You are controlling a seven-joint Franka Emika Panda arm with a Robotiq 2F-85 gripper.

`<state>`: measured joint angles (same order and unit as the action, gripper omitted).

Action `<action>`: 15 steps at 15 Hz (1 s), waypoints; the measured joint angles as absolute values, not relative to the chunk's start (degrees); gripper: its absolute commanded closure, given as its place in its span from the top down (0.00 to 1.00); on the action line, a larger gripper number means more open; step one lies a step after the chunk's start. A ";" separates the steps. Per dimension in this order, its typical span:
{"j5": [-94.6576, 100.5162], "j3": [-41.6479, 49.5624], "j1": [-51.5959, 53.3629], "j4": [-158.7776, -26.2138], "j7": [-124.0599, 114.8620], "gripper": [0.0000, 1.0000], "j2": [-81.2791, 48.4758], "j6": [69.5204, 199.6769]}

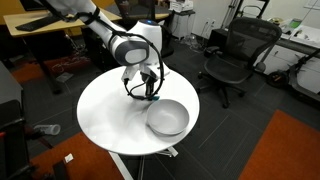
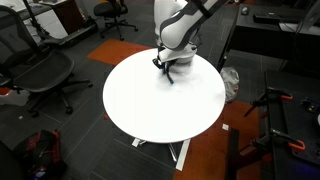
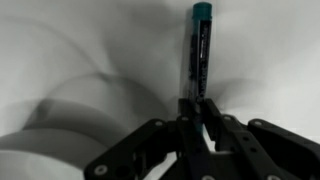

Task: Put the marker in the bowl

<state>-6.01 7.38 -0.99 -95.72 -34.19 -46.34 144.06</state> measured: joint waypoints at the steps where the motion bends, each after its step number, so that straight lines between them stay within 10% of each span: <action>1: -6.01 7.38 -0.91 -95.60 -34.19 0.05 -46.07 144.06; 15: -3.75 14.83 1.83 -99.03 -34.40 0.05 -32.92 140.22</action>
